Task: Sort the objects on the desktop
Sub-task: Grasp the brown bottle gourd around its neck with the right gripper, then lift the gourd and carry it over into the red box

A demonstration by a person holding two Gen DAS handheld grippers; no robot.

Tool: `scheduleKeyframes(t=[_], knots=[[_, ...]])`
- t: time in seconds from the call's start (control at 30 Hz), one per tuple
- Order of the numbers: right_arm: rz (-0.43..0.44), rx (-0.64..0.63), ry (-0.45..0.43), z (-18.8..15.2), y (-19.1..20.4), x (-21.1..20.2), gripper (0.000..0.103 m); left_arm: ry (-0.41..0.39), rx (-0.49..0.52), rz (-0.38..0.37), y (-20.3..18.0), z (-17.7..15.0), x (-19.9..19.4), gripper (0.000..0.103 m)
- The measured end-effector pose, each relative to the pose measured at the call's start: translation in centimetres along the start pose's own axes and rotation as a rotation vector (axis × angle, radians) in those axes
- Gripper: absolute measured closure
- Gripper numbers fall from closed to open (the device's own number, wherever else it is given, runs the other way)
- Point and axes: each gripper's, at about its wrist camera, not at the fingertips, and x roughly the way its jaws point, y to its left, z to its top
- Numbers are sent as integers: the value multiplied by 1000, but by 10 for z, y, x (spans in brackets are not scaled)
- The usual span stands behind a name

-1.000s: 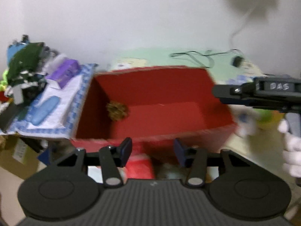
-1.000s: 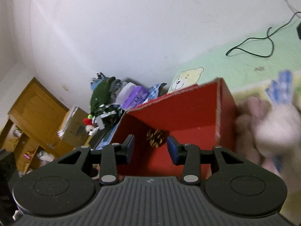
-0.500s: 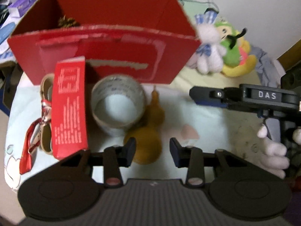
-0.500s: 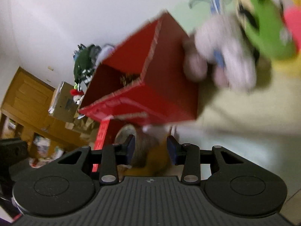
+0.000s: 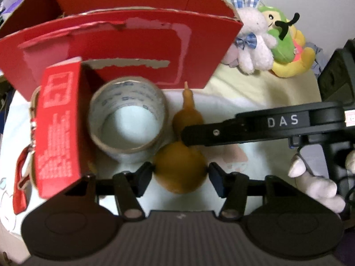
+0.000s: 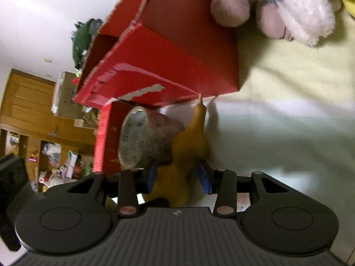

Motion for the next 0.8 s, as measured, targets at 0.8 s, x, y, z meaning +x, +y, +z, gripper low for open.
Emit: scheduleKeyframes(t=[0.8], knots=[[-9,160,-63,-11,-55,-49,69,39,233,-89,-71,24,33,43]])
